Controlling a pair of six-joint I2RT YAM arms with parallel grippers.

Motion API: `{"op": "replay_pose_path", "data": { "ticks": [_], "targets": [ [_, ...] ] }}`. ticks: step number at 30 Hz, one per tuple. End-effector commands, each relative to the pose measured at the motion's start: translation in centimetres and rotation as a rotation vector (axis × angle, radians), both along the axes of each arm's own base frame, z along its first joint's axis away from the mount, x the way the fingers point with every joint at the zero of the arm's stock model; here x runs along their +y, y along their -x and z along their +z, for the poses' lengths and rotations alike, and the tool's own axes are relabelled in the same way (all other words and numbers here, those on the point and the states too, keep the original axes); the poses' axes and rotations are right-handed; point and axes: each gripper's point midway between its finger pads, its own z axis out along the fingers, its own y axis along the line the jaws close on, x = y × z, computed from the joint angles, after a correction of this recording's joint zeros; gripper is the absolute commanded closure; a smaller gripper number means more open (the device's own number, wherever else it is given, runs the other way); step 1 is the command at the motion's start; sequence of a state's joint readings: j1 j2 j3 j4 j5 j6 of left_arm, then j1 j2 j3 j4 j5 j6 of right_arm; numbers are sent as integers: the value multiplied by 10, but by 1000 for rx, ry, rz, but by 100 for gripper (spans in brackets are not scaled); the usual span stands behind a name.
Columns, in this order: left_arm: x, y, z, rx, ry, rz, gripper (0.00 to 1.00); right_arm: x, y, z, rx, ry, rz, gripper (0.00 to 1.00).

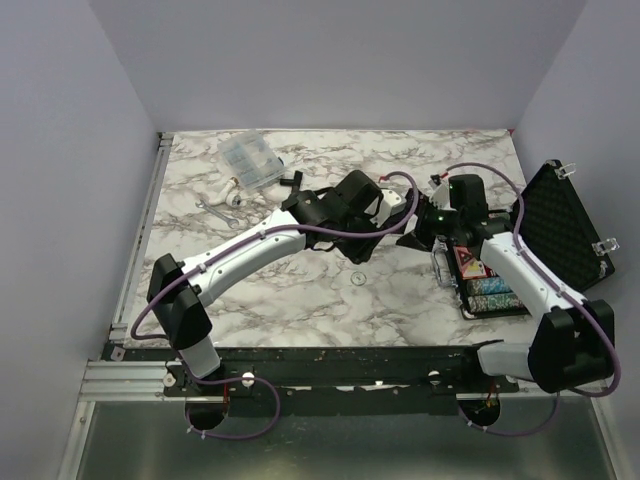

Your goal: Pack up texas hold em set

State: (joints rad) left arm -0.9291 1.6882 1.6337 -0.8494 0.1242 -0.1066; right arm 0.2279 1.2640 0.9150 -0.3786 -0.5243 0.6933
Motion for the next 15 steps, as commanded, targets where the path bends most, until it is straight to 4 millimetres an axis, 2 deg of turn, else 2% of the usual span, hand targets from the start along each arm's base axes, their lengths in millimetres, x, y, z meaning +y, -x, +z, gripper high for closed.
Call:
{"op": "replay_pose_path", "data": {
  "ticks": [1,4,9,15],
  "targets": [
    [-2,10,20,-24,40,-21,100,38,33,20,-57,-242,350,10],
    [-2,11,20,-31,40,-36,100,44,41,23,-87,-310,405,8],
    [-1,6,9,-46,11,-35,100,47,55,25,-92,-368,455,7],
    [-5,7,3,-33,1,-51,100,53,71,19,-77,-382,524,18]
  ]
}}
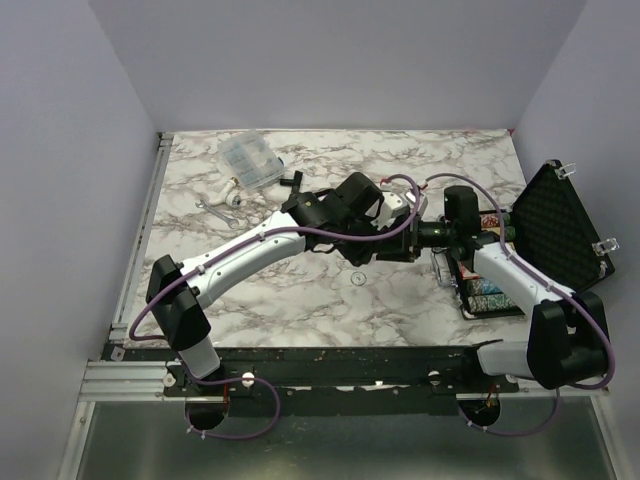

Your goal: Pack up texas hold em set

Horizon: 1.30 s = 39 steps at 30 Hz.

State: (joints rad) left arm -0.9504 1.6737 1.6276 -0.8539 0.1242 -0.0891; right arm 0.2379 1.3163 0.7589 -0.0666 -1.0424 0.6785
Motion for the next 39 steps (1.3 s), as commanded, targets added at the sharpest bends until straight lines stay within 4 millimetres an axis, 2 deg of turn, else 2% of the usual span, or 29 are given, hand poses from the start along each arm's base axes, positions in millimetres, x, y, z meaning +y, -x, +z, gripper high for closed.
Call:
{"op": "replay_pose_path", "data": {
  "ticks": [1,6,13,22,28,30,33,36,38,39],
  "targets": [
    [-4,0,0,-19,5,-22,100,9,19,9,-47,-59,110,21],
    [-8,2,-5,-39,-9,-42,100,21,19,3,-35,-81,131,32],
    [-11,5,-15,-47,-51,-48,100,45,36,-9,-17,-78,196,42],
    [-12,7,-24,-86,-99,-59,100,43,47,-20,29,-94,201,69],
    [-8,1,-23,-117,-119,-31,100,40,55,-22,44,-92,206,72],
    [-8,1,-23,-121,-122,-31,100,39,56,-21,41,-96,213,78],
    [-8,1,-25,-123,-124,-33,100,40,55,-19,38,-98,211,98],
    [-8,-1,-20,-129,-117,-24,100,41,52,-17,36,-99,200,99],
    [-9,-1,-15,-130,-105,-13,85,41,51,-17,39,-94,194,99],
    [-8,0,-12,-130,-97,-7,73,41,50,-19,42,-87,188,99]
  ]
}}
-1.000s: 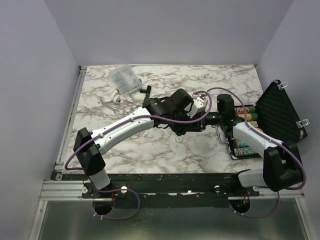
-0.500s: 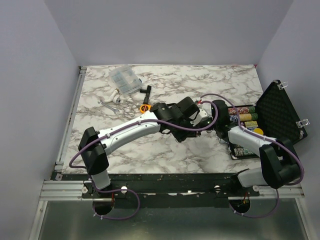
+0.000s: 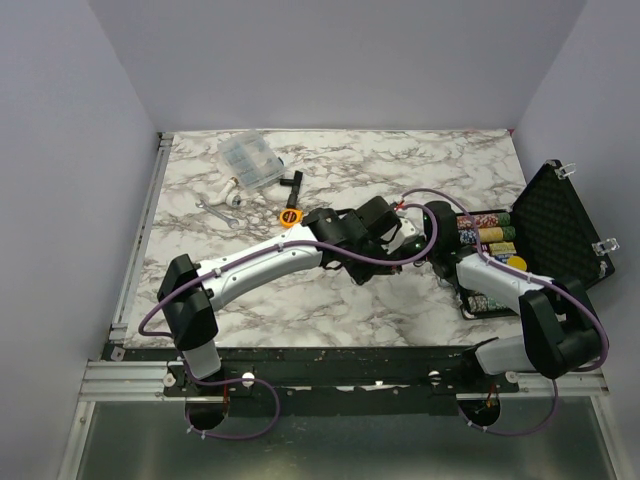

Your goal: Pack up texas hold em set

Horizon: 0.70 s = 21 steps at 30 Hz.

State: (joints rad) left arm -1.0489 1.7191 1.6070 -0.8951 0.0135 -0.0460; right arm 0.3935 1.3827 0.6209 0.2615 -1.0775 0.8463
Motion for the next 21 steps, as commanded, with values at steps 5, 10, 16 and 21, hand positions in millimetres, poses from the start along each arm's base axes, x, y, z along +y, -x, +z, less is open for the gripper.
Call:
{"op": "replay_pose_path", "data": {
  "ticks": [5,10,16,21],
  "targets": [
    [-4,-19,40,-117,123,65,33,-1,2,-10,19,64,-21,99],
    [5,-21,63,-169,182,91,17,-9,-25,-31,36,246,-151,99],
    [20,-25,101,-244,273,172,9,-65,-67,-60,28,641,-499,99],
    [40,-36,125,-345,321,279,9,-161,-87,-60,57,983,-917,99]
  ]
}}
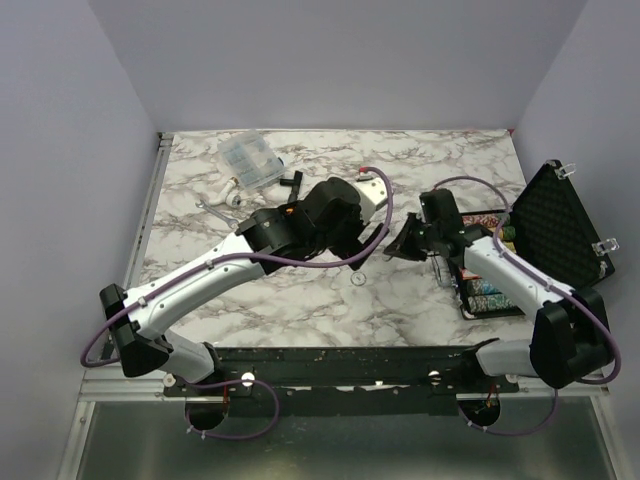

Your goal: Pack up texas hold em set

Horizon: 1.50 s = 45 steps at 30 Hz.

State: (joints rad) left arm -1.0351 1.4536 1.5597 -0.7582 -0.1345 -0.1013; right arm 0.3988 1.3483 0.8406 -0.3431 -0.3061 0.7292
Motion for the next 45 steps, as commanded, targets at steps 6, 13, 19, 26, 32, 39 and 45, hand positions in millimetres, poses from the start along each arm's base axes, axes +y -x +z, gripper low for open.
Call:
{"op": "replay_pose_path", "data": {
  "ticks": [6,13,19,26,32,39,45],
  "targets": [
    [23,-9,38,-115,126,150,9,-171,11,-8,106,657,-621,99],
    [15,0,34,-139,97,118,9,-195,36,3,344,933,-535,99],
    [18,0,36,-156,93,127,9,-218,17,26,364,1180,-400,99],
    [22,-5,36,-183,83,151,7,-204,20,4,393,1103,-264,99],
    [21,-4,35,-181,84,146,7,-215,31,1,401,1140,-335,99],
    [20,-4,33,-178,80,146,7,-222,39,2,406,1109,-391,99],
    [20,-4,31,-174,74,147,7,-221,46,-9,474,1076,-400,98]
  ]
}}
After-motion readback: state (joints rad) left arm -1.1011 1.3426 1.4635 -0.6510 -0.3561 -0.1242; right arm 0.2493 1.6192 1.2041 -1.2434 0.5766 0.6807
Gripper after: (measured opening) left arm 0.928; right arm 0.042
